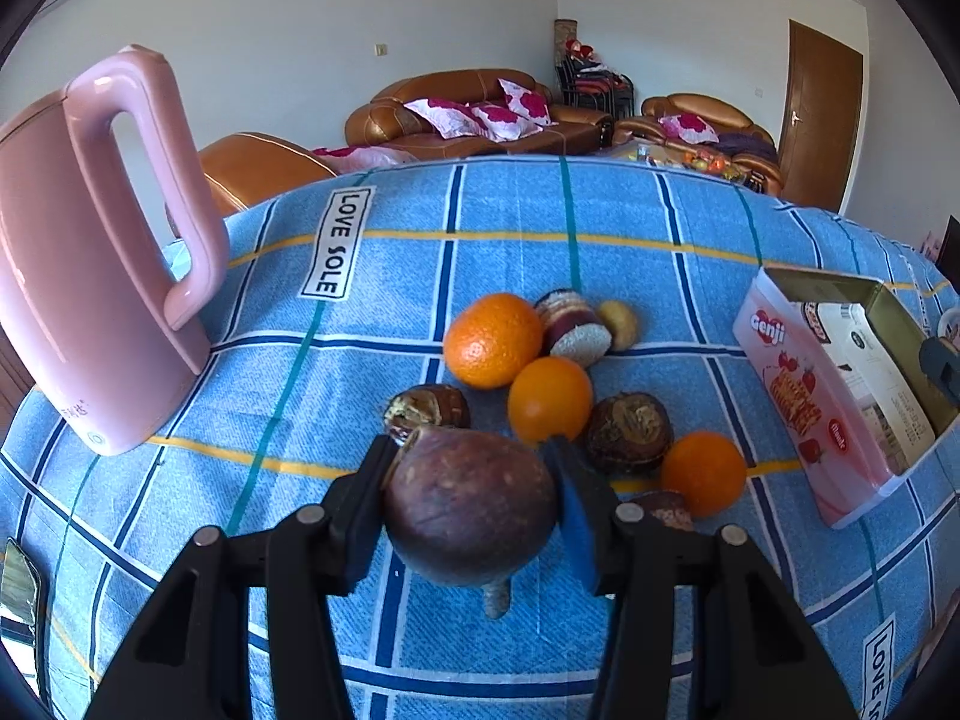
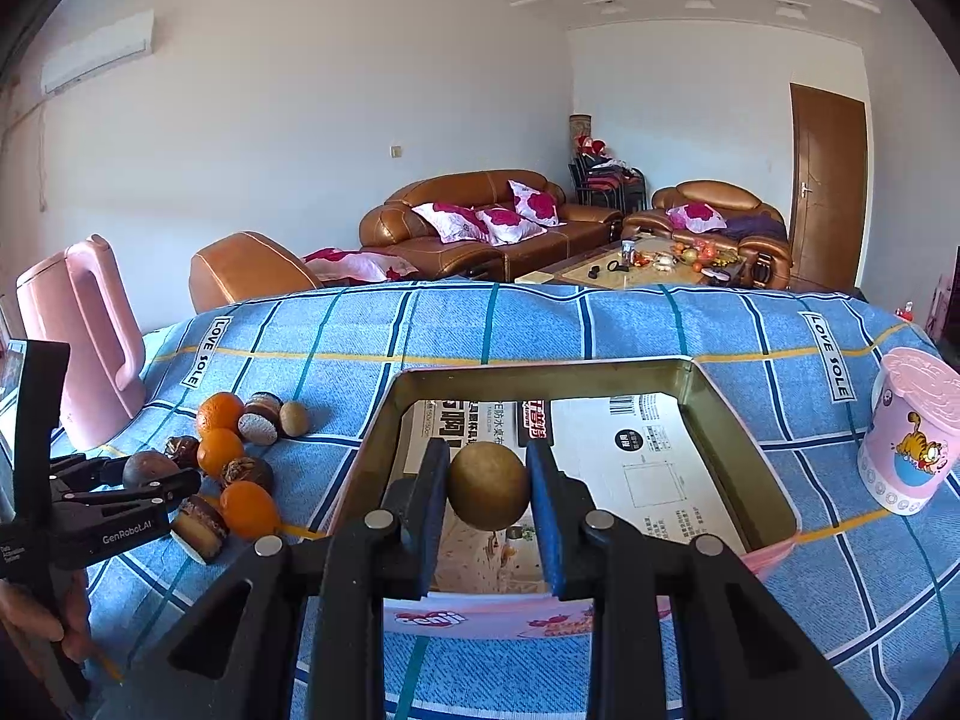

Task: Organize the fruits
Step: 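Carry the kiwi and beet over the pink tin and open both tools to drop them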

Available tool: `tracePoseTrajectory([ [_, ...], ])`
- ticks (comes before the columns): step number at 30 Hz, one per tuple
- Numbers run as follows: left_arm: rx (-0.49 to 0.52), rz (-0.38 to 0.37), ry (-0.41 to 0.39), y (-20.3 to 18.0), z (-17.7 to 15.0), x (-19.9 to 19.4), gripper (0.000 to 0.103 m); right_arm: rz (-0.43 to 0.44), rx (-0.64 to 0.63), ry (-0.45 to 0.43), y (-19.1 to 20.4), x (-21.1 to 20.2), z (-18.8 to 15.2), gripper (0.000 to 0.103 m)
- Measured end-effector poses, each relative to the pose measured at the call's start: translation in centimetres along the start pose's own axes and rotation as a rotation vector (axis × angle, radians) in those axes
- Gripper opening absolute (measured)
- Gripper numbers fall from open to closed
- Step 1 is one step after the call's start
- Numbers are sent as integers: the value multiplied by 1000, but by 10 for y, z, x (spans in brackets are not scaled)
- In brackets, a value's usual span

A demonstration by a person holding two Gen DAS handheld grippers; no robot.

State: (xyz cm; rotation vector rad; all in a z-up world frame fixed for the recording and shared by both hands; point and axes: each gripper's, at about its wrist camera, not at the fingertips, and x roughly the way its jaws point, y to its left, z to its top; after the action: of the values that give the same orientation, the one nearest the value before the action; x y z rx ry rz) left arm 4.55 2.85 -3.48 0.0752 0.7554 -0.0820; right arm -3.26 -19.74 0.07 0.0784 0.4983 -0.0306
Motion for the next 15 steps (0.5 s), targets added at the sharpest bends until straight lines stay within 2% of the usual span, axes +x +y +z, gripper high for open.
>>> tracePoseTrajectory([
  [4, -30, -62, -114, 2, 6, -24, 53, -21, -3, -25, -6, -3, 3, 28],
  [7, -26, -149, -186, -3, 13, -41, 53, -44, 17, -37, -17, -4, 7, 28],
  [12, 23, -283, -229, -35, 24, -55, 53, -87, 31, -29, -42, 2, 12, 28],
  [15, 83, -319, -229, -67, 28, -56, 53, -107, 22, -5, -57, 7, 11, 28],
])
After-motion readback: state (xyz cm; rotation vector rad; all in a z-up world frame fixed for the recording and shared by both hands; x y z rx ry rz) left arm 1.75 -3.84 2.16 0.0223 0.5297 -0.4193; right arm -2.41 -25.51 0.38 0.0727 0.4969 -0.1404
